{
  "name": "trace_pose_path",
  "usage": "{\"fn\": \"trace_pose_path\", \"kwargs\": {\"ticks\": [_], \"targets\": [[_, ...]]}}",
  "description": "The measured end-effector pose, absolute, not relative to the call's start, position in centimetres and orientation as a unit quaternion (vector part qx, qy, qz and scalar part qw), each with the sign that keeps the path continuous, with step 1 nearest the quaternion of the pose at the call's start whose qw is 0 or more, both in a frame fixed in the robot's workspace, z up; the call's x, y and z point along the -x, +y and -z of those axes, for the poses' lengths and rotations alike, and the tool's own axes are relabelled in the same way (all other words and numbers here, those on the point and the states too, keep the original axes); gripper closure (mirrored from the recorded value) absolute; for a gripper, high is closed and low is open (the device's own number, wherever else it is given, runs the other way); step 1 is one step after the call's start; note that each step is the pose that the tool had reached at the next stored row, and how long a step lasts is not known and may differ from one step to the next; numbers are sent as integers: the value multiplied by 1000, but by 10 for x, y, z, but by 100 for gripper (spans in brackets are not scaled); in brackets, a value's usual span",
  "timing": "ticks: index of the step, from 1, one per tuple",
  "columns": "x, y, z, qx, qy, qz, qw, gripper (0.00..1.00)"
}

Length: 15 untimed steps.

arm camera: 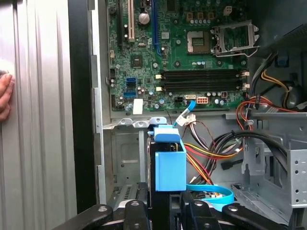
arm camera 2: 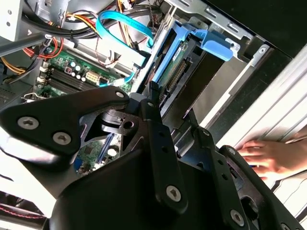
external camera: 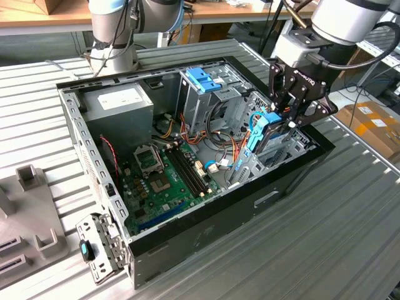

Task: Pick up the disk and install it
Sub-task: 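Insert the disk into the insertion slot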

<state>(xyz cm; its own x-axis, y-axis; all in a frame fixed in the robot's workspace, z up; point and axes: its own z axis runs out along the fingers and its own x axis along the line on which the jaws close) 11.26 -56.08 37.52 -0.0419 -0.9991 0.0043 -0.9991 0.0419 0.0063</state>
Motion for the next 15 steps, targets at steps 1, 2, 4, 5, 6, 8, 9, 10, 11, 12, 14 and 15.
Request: {"fn": "trace_pose_path", "kwargs": {"ticks": [1,2,4,5,6,8,9,10,11,12,14,15], "targets": [[-113,-561,-373,-692,-722,1,4,65],[-113,-561,-369,-692,-722,1,4,65],[-113,-561,-363,-692,-721,1,4,65],[-113,-561,-359,-693,-721,1,4,65],[-113,-561,-357,-693,-721,1,4,65],[-113,-561,-354,-693,-721,1,4,65],[-113,-561,-354,-693,-721,1,4,65],[-113,-561,-354,-693,-721,1,4,65],[-113,-561,-354,-693,-721,1,3,65],[-113,-561,-354,-693,-721,1,3,64],[-113,-561,-354,-693,-721,1,3,58],[-113,-561,-354,-693,-721,1,3,58]]}}
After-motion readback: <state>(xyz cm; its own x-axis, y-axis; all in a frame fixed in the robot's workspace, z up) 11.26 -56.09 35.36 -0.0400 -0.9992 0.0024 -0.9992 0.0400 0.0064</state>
